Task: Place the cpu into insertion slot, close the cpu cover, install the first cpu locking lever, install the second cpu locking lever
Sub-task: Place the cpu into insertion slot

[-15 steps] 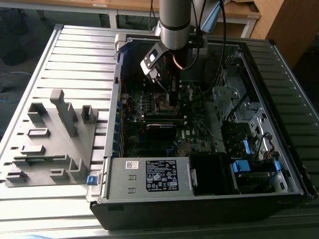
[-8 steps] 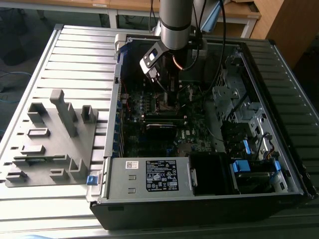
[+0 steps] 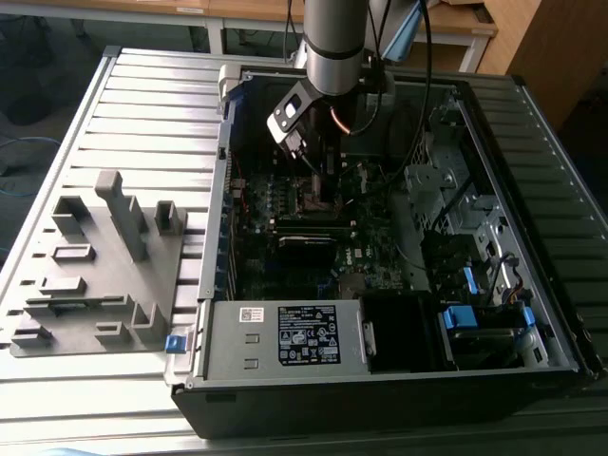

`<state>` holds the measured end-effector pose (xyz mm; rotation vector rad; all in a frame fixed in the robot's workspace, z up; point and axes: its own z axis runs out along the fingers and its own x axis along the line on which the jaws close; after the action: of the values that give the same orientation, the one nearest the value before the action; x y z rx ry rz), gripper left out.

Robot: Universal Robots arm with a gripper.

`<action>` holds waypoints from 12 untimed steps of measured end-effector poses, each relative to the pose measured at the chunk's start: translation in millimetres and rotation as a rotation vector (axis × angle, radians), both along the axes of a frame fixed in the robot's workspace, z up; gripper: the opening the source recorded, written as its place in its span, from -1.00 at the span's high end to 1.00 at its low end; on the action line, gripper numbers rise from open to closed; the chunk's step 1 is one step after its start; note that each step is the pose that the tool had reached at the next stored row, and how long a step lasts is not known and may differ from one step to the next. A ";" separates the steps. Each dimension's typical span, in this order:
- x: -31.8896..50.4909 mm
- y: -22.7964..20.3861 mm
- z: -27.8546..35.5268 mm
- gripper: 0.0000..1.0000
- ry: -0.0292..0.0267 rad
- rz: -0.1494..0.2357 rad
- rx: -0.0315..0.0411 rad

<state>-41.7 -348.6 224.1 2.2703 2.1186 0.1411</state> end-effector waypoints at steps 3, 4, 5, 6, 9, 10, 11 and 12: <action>0.0 0.0 -0.3 -0.08 0.0000 0.041 -0.0001; 0.0 0.0 -0.5 -0.08 0.0000 0.050 -0.0001; 0.0 0.0 -0.5 -0.08 0.0000 0.053 -0.0002; 0.0 0.0 -0.5 -0.08 0.0000 0.053 -0.0002; 0.0 0.0 -0.5 -0.08 0.0001 0.055 -0.0001; 0.0 0.0 -0.5 -0.08 0.0000 0.055 -0.0001; 0.0 -0.1 -0.5 -0.08 0.0001 0.055 -0.0001; 0.0 -0.1 -0.5 -0.08 0.0001 0.055 -0.0002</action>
<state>-41.7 -348.7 223.6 2.2128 2.1820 0.1423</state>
